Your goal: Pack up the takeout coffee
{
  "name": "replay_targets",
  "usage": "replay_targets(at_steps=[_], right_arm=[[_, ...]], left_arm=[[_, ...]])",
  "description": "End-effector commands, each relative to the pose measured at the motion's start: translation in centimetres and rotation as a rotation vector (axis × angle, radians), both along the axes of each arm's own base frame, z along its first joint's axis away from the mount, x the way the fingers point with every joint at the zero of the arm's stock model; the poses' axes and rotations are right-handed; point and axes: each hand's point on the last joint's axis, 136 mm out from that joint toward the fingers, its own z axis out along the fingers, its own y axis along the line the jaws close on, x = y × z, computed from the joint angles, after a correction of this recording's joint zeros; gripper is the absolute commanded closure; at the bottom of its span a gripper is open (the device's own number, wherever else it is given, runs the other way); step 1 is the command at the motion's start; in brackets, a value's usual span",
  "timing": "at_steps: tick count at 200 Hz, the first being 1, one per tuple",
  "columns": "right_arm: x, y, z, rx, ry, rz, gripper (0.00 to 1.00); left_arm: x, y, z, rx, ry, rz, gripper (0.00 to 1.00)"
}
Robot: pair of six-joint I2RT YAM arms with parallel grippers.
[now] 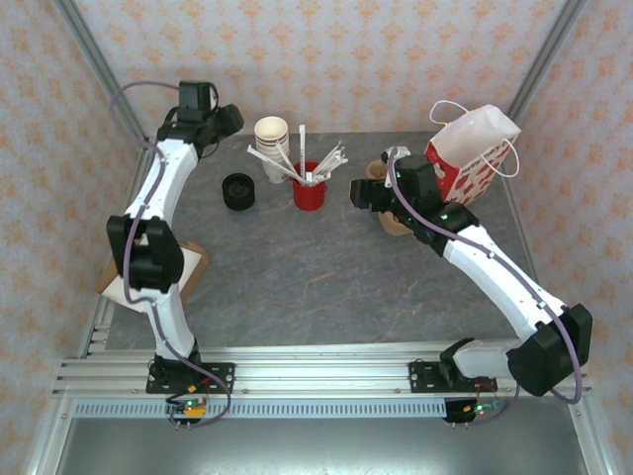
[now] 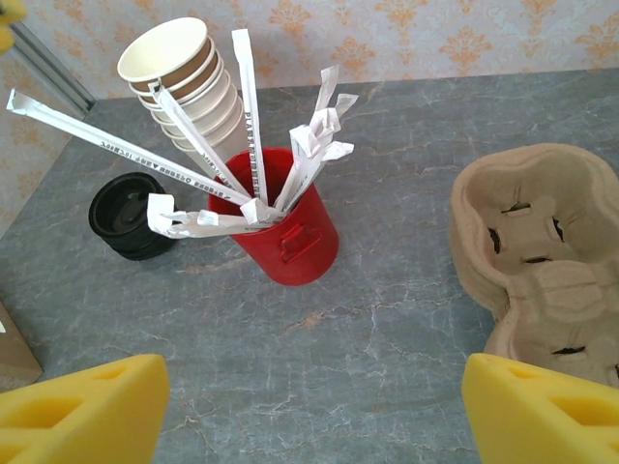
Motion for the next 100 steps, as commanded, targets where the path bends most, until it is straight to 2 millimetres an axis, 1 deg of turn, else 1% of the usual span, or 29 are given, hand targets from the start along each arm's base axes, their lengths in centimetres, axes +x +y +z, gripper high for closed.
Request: replay_targets(at_steps=[1, 3, 14, 16, 18, 45, 58, 78, 100], right_arm=[[0.0, 0.3, 0.7, 0.013, -0.005, 0.004, 0.2], [-0.1, 0.4, 0.7, 0.013, -0.004, 0.004, 0.2], [-0.1, 0.3, 0.5, 0.009, -0.002, 0.004, 0.2], [-0.1, 0.3, 0.5, 0.008, -0.002, 0.003, 0.2], [0.0, 0.3, 0.4, 0.008, -0.001, 0.001, 0.2], [-0.1, 0.4, -0.1, 0.006, 0.012, 0.003, 0.2], [-0.1, 0.4, -0.4, 0.005, 0.019, 0.003, 0.2], [-0.2, 0.3, -0.8, 0.003, 0.029, 0.003, 0.2], [-0.1, 0.4, -1.2, 0.002, 0.039, 0.001, 0.2]], left_arm=[[0.4, -2.6, -3.0, 0.031, 0.131, -0.116, 0.53], [0.6, -2.7, -3.3, 0.032, 0.138, -0.122, 0.53], [1.5, -3.5, -3.1, 0.046, 0.141, -0.148, 0.53], [1.6, -3.6, -3.4, 0.049, 0.148, -0.151, 0.53], [1.7, -3.7, -3.2, 0.054, 0.145, -0.153, 0.53], [2.9, -3.7, -4.3, 0.101, 0.163, -0.142, 0.57], [3.2, -3.4, -4.6, 0.114, 0.165, -0.134, 0.58], [3.3, -3.6, -5.1, 0.127, 0.17, -0.141, 0.63], [3.5, -3.8, -5.5, 0.127, 0.174, -0.15, 0.7]])
